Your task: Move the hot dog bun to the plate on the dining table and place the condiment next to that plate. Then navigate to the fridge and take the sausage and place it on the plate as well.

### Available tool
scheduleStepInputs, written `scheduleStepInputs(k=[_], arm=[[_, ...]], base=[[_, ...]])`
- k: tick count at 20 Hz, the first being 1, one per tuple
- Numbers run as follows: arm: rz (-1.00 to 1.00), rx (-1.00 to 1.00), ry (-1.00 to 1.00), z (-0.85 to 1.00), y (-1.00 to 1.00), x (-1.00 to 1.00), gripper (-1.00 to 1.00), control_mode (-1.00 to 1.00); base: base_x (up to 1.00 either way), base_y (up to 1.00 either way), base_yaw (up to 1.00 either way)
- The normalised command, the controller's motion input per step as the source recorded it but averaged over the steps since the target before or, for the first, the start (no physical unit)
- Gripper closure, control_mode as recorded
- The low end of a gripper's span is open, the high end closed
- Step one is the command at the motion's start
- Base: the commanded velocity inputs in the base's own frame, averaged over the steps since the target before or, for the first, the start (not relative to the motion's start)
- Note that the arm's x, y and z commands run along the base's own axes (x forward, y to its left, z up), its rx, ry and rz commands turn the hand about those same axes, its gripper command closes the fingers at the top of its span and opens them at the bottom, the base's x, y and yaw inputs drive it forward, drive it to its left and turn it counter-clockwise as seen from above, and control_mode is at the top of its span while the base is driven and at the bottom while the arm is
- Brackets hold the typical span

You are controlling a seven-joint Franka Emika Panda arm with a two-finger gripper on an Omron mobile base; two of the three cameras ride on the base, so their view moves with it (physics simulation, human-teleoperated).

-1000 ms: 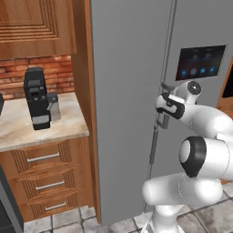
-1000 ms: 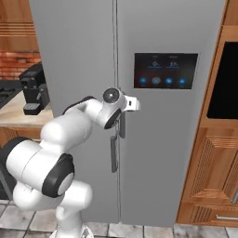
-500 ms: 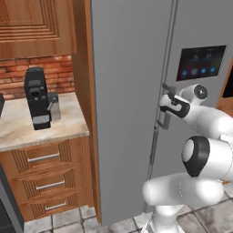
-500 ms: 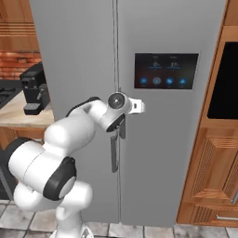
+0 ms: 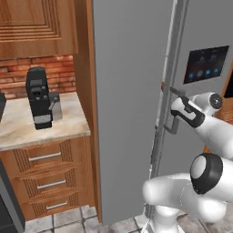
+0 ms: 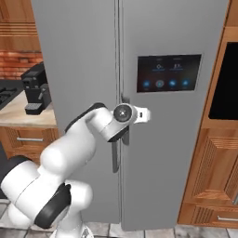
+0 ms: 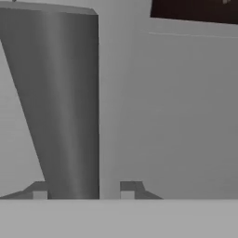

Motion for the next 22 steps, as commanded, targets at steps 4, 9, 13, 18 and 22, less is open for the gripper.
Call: scheduleStepInputs(k=[4,9,13,18,22], arm=[[-0.03,0.0,-0.05,-0.19,-1.0,-0.98,1.0,-1.0],[-0.08,0.0,-0.01,-0.2,-1.0,-1.0,1.0,-1.0],[-0.12,0.0,0.0,-0.19,-1.0,-1.0,1.0,-1.0],[-0.14,-0.01,0.0,-0.2,-1.0,-0.99,1.0,-1.0],[-0.16,-0.04,0.0,-0.2,-0.92,-0.87,-1.0,-1.0]], base=[[0.0,0.0,0.0],[0.0,0.0,0.0],[0.0,0.0,0.0],[0.0,0.0,0.0],[0.0,0.0,0.0]])
